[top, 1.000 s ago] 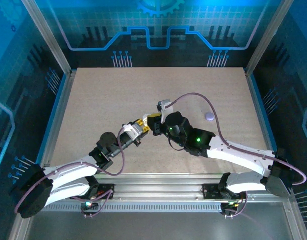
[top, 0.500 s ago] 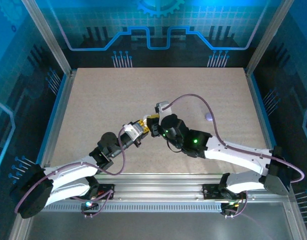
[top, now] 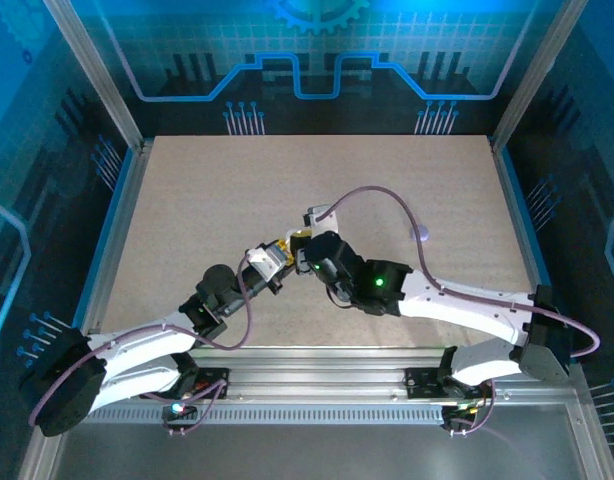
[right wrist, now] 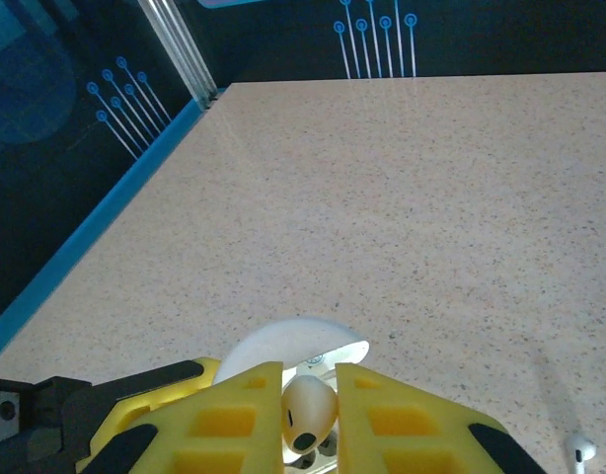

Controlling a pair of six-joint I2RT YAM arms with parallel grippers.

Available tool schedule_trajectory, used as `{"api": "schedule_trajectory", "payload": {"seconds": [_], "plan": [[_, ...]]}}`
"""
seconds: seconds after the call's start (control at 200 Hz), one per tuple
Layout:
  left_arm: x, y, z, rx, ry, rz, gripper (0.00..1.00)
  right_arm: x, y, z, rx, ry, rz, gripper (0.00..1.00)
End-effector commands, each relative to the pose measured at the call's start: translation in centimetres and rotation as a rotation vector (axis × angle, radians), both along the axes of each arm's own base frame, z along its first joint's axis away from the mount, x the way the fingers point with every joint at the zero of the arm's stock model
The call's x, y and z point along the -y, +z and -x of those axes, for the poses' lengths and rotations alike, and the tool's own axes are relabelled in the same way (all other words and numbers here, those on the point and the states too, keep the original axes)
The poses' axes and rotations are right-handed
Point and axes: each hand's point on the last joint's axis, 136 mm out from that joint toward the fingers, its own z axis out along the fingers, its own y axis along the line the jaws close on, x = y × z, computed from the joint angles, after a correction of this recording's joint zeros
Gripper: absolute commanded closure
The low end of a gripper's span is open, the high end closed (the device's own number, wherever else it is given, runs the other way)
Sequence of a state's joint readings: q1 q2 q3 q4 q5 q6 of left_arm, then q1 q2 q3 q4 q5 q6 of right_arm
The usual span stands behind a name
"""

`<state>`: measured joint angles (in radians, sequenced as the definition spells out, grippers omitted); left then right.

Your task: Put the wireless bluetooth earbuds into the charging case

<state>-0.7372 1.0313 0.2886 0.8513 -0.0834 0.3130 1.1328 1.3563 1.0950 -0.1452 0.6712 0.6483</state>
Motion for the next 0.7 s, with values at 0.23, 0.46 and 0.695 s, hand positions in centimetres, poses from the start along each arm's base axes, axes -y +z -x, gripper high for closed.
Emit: {"api": "schedule_trajectory", "payload": {"seconds": [0.23, 0.46, 0.695], "plan": [[-0.7, 3.0, -0.5, 0.021, 0.047, 0.106, 0.90, 1.8, -0.2, -0.2, -0.010, -0.014, 0.113, 0.83], [-1.5, 0.6, -1.3, -0.120, 0.115, 0.109, 0.89, 2.2, 0.4, -0.4, -0.039, 0.028, 0.046, 0.83], [-2.2, -1.5, -1.6, -0.212, 0.164, 0.097, 0.90, 3.4, -1.3, -1.1, -0.132, 0.040, 0.028, 0.82]]}}
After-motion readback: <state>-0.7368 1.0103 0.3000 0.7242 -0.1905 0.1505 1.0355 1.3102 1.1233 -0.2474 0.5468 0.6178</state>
